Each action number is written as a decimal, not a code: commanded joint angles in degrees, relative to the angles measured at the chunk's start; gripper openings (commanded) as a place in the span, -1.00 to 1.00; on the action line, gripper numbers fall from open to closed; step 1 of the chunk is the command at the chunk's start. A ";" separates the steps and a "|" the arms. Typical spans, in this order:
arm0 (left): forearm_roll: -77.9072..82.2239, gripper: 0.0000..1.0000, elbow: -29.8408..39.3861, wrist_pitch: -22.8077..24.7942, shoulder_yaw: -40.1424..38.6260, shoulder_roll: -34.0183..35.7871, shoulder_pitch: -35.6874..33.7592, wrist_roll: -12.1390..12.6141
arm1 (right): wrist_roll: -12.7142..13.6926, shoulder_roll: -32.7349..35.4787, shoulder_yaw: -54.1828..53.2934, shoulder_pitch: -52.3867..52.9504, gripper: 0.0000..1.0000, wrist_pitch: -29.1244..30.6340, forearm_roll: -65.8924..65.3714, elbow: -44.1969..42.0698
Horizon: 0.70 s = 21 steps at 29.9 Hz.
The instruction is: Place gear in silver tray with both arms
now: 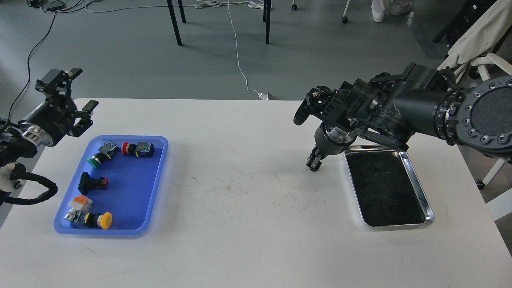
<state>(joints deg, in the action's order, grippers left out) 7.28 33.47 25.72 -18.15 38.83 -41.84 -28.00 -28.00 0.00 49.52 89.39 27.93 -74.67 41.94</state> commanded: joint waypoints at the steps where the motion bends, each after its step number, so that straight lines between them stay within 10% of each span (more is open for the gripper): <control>1: 0.01 0.97 -0.25 0.12 0.04 -0.07 0.00 0.00 | 0.00 0.00 -0.21 0.34 0.67 0.07 2.68 -0.10; 21: 0.01 0.97 -1.74 0.20 0.04 -0.59 0.35 0.00 | 0.00 0.00 -7.50 1.13 0.97 0.07 15.93 -1.15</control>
<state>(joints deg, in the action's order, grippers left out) 7.30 31.95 25.90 -18.10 38.39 -41.57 -28.00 -27.99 0.00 44.75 90.28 28.01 -64.45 41.48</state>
